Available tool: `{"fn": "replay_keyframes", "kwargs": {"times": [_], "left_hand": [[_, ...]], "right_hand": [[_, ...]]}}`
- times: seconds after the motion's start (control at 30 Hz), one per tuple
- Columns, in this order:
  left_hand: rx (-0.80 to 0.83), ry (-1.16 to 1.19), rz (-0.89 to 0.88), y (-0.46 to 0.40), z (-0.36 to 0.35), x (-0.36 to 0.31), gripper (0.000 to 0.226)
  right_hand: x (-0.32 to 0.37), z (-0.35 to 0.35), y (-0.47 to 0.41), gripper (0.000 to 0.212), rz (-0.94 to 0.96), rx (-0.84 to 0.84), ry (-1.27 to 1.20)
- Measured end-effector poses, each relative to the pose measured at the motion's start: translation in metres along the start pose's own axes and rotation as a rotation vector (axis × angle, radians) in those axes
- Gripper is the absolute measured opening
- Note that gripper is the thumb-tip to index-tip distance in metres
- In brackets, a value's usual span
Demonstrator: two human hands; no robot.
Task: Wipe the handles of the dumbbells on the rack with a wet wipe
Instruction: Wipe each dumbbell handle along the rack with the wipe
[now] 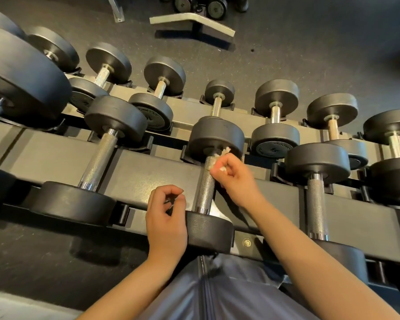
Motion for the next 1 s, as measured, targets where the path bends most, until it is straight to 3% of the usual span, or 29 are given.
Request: {"fn": "replay_keyframes", "kwargs": {"times": [0.13, 0.2, 0.27, 0.37, 0.43, 0.53, 0.67, 0.73, 0.83, 0.9, 1.0], "left_hand": [[0.008, 0.003, 0.015, 0.001, -0.001, 0.000, 0.007], [0.002, 0.002, 0.025, 0.000, -0.001, 0.001, 0.007], [-0.001, 0.007, 0.039, 0.000, -0.001, 0.002, 0.005], [-0.002, 0.003, 0.063, 0.001, -0.001, 0.001, 0.016], [-0.011, 0.008, 0.077, 0.001, 0.000, 0.001, 0.017], [-0.031, 0.015, 0.102, 0.001, 0.000, 0.003, 0.018], [-0.052, 0.024, 0.096, 0.001, 0.001, 0.003, 0.021], [-0.055, 0.035, 0.076, 0.001, 0.000, 0.000, 0.023], [-0.053, 0.025, 0.042, 0.002, 0.000, -0.003, 0.023], [-0.052, 0.020, 0.036, 0.002, 0.001, -0.002, 0.022], [-0.053, 0.041, 0.059, 0.001, 0.001, -0.002, 0.018]], "right_hand": [[-0.013, -0.020, 0.029, 0.019, 0.001, 0.382, -0.109], [-0.018, -0.028, 0.042, 0.020, 0.018, 0.489, -0.097], [-0.018, -0.026, 0.040, 0.018, 0.070, 0.459, 0.043], [-0.007, -0.002, 0.017, 0.017, 0.148, 0.098, 0.224], [-0.007, 0.012, 0.002, 0.019, 0.106, -0.141, 0.123], [-0.018, 0.005, -0.005, 0.018, 0.062, -0.241, -0.047], [-0.026, -0.005, -0.003, 0.019, -0.124, -0.123, -0.231], [-0.027, -0.010, 0.010, 0.021, -0.202, 0.079, -0.246], [-0.023, -0.021, 0.038, 0.014, -0.179, 0.368, -0.042], [-0.011, -0.020, 0.041, 0.015, -0.049, 0.338, 0.197], [0.018, -0.015, 0.029, 0.034, 0.142, 0.211, 0.523]]}}
Point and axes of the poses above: each hand's wrist, its own y-axis away from the middle knuckle, its own z-axis out of the back of the hand, x = y × z, the point moved 7 cm from there along -y, towards the middle knuckle, and after that the axes turned 2 degrees about x, right-handed, at the moved point
